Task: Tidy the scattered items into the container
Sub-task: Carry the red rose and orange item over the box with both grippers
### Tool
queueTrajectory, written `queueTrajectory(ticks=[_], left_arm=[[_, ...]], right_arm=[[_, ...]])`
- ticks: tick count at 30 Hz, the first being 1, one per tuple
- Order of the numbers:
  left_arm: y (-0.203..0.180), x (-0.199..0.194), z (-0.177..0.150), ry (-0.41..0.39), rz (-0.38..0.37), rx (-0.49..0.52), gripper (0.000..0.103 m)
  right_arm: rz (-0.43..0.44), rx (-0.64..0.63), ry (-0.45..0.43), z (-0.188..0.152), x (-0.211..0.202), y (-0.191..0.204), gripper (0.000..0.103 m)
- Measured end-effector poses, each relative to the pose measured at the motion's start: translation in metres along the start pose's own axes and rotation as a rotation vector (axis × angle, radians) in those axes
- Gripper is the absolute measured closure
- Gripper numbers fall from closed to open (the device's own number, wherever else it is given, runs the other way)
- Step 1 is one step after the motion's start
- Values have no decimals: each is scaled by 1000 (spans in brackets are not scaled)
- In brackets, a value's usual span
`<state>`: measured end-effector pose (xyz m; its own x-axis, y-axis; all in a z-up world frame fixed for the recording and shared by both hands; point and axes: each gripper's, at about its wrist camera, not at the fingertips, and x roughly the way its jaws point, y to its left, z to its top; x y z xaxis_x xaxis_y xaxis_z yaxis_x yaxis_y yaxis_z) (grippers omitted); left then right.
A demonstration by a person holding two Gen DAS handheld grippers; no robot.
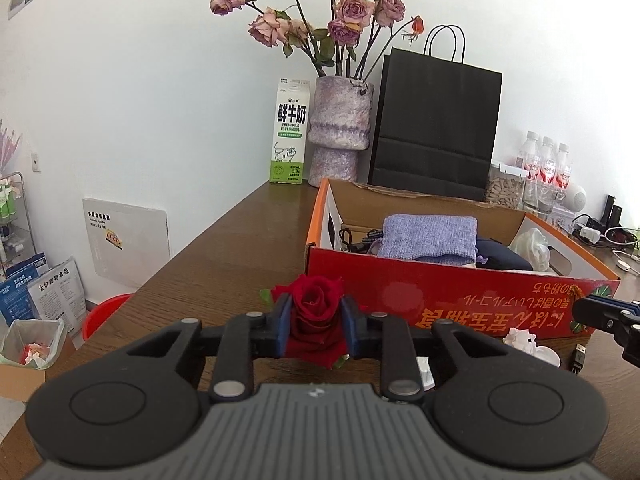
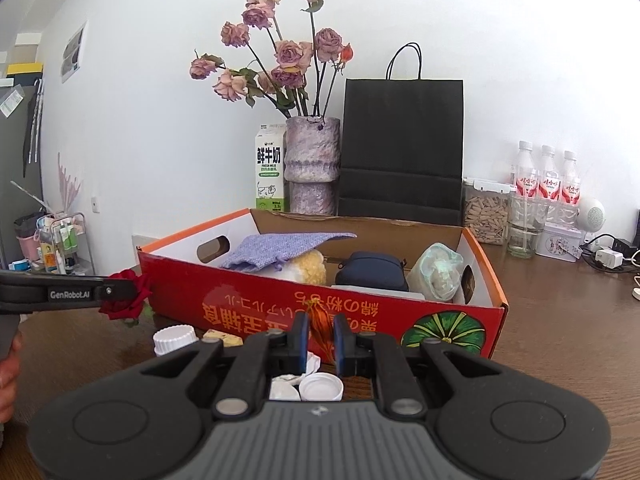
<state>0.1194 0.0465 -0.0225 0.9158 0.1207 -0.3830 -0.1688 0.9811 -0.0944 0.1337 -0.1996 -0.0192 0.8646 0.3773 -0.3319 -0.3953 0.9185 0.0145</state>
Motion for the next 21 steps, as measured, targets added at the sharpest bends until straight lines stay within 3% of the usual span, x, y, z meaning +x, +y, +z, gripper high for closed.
queueTrajectory(ticks=[11, 16, 21], left_arm=[[-20, -13, 39, -131, -72, -10, 76], [-43, 11, 64, -165, -88, 0, 76], [-53, 57, 82, -154, -60, -61, 74]], right_arm=[[-7, 10, -122, 32, -8, -13, 91], [-45, 21, -162, 58, 12, -30, 91], [-96, 70, -148, 69, 51, -55, 91]])
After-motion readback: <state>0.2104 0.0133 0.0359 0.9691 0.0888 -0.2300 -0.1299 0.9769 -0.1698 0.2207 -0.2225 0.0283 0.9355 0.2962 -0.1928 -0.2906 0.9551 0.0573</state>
